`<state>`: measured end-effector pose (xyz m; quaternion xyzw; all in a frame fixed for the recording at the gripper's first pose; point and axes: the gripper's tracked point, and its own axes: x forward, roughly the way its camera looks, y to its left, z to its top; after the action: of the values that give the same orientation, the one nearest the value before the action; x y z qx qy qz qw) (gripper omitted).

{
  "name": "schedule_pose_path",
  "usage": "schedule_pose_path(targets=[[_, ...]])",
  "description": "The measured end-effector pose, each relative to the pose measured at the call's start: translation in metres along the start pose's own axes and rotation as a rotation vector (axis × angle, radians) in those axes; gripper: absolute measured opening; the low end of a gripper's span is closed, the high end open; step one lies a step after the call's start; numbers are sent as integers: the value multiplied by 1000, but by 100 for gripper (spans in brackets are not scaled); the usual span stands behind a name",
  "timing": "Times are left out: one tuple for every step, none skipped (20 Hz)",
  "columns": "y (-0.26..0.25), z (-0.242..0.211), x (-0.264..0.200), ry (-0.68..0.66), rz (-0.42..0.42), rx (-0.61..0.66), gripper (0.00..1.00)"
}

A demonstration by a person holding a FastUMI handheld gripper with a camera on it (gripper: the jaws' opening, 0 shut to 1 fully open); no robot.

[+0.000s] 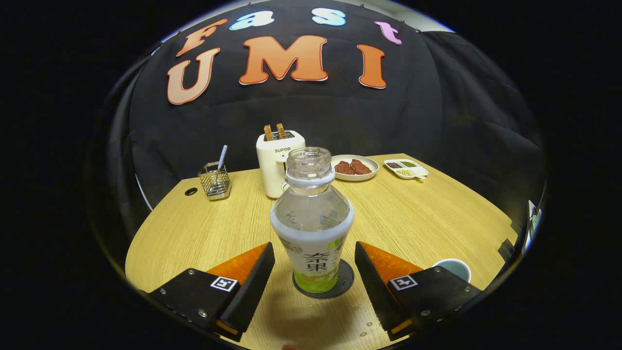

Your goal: Take the bottle from table, then pour the juice into the cup, finally place the bottle on the coaster

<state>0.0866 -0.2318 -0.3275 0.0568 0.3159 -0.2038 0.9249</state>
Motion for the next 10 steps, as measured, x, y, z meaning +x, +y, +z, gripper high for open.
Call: schedule_pose_path(targets=[[0,3,-6,-5,3,5,98],[0,7,-12,-14,8,6,98],[1,14,-21,-27,10,5,98],[1,25,-32,-52,12,4,98],[3,38,-45,-81,16,2,98],[7,51,-60,-112,22,0,97],[13,65,-77,-138,31,0,97],[23,77,-91,-165,51,1,97],[34,92,-109,-195,72,2,97],[46,105,-128,-223,93,-1,97]])
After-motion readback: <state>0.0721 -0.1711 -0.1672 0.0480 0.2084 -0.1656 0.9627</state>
